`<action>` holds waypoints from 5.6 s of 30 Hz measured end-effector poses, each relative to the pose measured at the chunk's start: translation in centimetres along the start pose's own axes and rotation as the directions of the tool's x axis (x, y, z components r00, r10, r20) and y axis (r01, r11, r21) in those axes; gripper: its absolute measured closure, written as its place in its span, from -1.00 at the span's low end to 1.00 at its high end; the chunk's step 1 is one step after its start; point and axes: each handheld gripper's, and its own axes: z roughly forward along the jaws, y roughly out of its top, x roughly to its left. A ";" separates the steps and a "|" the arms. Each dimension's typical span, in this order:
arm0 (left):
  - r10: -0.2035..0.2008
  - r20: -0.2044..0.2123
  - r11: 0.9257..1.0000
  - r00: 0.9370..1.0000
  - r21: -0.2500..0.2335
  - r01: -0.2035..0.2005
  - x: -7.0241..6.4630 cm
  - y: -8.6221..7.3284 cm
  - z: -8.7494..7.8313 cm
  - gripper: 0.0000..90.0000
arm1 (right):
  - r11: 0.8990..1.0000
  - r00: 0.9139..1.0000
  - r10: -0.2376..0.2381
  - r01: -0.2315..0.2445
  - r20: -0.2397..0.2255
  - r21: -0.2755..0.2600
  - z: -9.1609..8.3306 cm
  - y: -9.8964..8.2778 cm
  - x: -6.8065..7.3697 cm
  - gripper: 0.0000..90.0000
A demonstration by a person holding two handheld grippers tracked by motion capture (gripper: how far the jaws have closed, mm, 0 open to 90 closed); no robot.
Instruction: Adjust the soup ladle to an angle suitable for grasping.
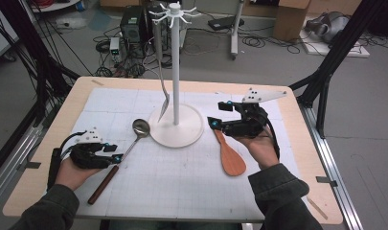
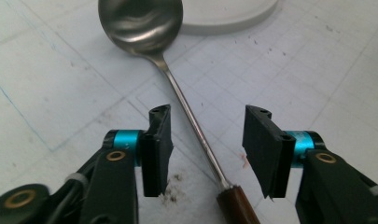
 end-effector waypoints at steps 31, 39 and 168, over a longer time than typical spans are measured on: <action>0.010 0.025 0.993 1.000 0.114 -0.013 -0.2 -0.8 1.9 0.68 | 1.000 1.000 0.024 -0.025 0.010 0.018 0.1 -1.7 -0.3 -0.41; 0.009 0.033 0.994 0.999 0.109 -0.013 -0.2 -0.8 1.8 0.72 | 1.000 1.000 0.021 -0.021 0.010 0.022 0.3 -1.8 -0.3 -0.41; 0.110 0.084 0.978 0.990 0.167 -0.122 -2.8 2.8 6.1 0.75 | 0.997 0.998 0.052 -0.051 -0.027 0.063 1.9 -3.4 -0.2 -0.41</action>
